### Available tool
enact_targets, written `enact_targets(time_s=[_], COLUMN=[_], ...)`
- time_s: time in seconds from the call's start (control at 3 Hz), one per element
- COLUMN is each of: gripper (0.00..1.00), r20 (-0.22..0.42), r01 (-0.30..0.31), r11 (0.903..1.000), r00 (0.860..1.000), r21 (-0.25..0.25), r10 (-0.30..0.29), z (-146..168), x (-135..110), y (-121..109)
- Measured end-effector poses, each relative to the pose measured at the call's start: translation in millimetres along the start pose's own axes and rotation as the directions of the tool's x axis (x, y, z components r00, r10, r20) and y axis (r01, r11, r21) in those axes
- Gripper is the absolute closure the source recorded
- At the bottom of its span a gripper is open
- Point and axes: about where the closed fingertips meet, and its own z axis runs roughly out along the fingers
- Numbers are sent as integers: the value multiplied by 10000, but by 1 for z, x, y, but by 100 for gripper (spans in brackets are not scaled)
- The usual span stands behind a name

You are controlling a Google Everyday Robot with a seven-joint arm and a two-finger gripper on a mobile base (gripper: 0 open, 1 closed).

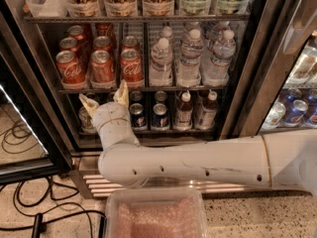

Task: Pick coke can from middle shelf of fridge

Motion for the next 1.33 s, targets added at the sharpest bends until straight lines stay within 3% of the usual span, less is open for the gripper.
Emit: enact_targets(time_s=[0.67, 1.33], gripper=[27, 36], r20=[459, 574], r01=[-44, -57], r11=[10000, 9999], r00=[9989, 9983], r21=[-47, 93], r10=[46, 52], z=[20, 23], x=[-7, -10], y=[9, 8])
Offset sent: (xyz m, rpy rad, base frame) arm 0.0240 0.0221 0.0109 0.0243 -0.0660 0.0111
